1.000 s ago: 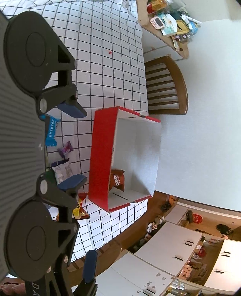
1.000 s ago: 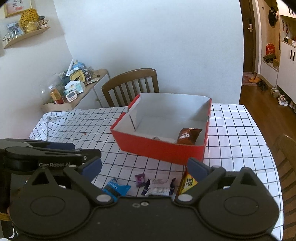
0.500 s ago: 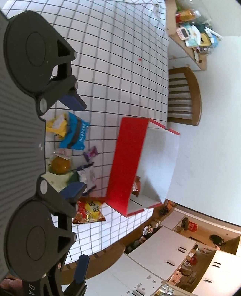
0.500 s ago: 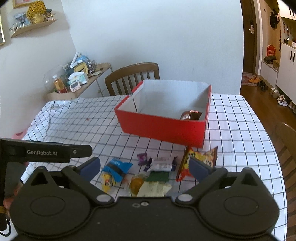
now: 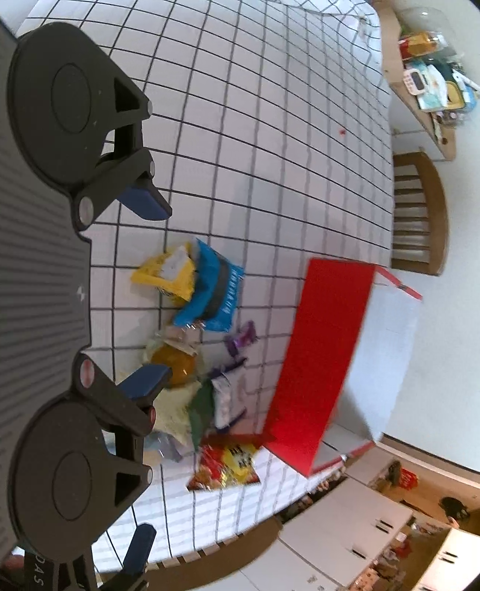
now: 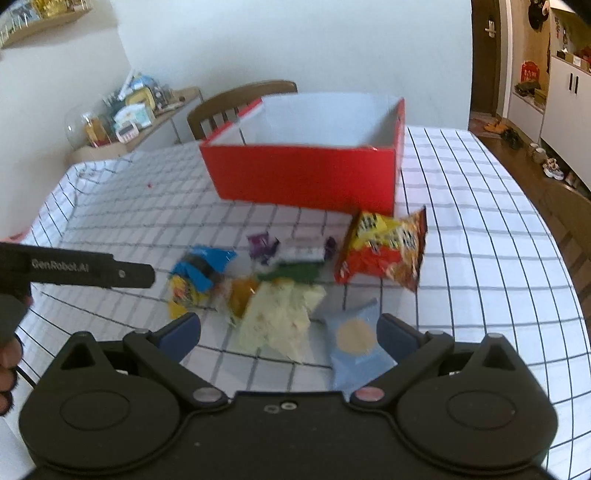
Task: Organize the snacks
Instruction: 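Grasp the blue cookie packet with the right gripper while the left grasps the yellow M&M's bag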
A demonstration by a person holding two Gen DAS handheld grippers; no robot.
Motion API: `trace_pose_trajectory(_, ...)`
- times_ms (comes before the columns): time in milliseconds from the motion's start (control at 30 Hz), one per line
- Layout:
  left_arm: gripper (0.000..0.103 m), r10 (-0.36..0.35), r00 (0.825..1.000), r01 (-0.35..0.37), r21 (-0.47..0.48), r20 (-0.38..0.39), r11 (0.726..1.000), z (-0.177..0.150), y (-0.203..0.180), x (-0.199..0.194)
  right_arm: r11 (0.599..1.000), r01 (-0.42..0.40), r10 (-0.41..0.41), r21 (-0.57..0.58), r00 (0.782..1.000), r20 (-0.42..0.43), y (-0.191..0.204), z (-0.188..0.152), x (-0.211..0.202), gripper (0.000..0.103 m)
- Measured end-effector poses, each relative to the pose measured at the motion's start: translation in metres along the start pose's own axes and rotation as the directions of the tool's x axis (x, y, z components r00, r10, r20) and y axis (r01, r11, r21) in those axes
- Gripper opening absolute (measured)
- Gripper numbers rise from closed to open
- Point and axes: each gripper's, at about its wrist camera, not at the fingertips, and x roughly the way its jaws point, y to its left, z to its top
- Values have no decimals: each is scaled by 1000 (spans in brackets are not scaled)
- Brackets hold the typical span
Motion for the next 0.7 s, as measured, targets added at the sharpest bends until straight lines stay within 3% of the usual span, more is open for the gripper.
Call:
trace_pose_trajectory(200, 85, 39, 997, -41, -17, -59, 999, -7, 5, 30, 999, 36, -36, -1, 998, -50, -17, -15, 23, 100)
trace_pose_trajectory(433, 85, 79, 991, -88, -77, -109, 993, -4, 16, 57, 998, 57, -57, -1, 993, -105, -35, -24, 48, 90)
trace_pose_trajectory(700, 85, 100, 986, -110, -70, -132, 992, -1, 17, 80, 997, 66, -72, -42, 988, -139, -40, -25, 67, 81)
